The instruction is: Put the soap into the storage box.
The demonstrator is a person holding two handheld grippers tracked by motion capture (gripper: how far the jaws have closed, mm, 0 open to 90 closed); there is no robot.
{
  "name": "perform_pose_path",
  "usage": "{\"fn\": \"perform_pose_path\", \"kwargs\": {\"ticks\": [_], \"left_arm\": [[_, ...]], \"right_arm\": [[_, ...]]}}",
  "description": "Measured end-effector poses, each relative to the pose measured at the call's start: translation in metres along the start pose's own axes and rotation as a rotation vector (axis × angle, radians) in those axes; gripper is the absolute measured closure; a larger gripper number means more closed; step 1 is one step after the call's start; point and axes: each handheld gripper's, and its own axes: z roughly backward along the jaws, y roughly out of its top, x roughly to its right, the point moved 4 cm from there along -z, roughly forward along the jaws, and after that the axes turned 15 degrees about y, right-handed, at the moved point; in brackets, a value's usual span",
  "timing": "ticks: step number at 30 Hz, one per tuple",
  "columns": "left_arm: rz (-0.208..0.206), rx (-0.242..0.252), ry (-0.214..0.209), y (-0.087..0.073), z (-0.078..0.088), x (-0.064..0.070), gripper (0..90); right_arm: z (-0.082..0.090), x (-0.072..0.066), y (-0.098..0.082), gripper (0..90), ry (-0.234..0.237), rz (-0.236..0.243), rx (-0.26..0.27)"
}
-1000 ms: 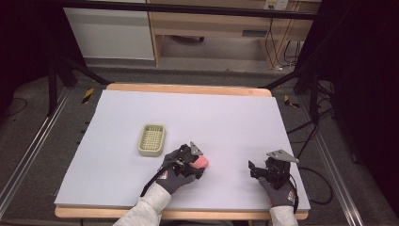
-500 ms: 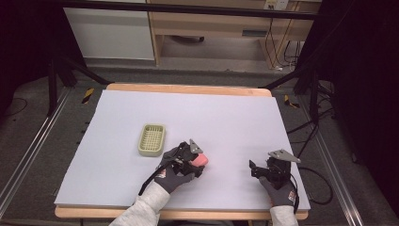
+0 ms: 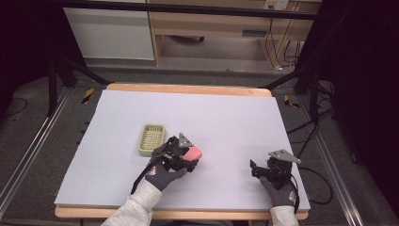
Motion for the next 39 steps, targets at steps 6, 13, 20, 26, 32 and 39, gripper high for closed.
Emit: {"fn": "perform_pose_path", "kwargs": {"ticks": [6,13,20,26,32,39], "left_arm": [[0.021,0.021,0.017,0.005,0.010,-0.011,37.2],[0.045,0.061,0.029,0.010,0.022,-0.025,37.2],[0.080,0.084,0.048,0.012,0.031,-0.041,37.2],[0.111,0.090,0.065,0.012,0.035,-0.053,37.2],[0.138,0.094,0.084,0.012,0.034,-0.063,37.2],[0.171,0.088,0.111,0.011,0.031,-0.077,37.2]], "right_arm": [[-0.001,-0.001,0.000,9.0,0.000,0.013,-0.009],[0.000,0.000,0.000,9.0,-0.004,0.009,0.005],[0.000,-0.001,0.000,9.0,-0.008,0.011,0.001],[0.000,-0.001,0.000,9.0,0.000,0.012,0.001],[-0.001,-0.002,0.001,9.0,-0.002,0.016,0.004],[-0.001,-0.003,0.001,9.0,-0.002,0.019,0.002]]}}
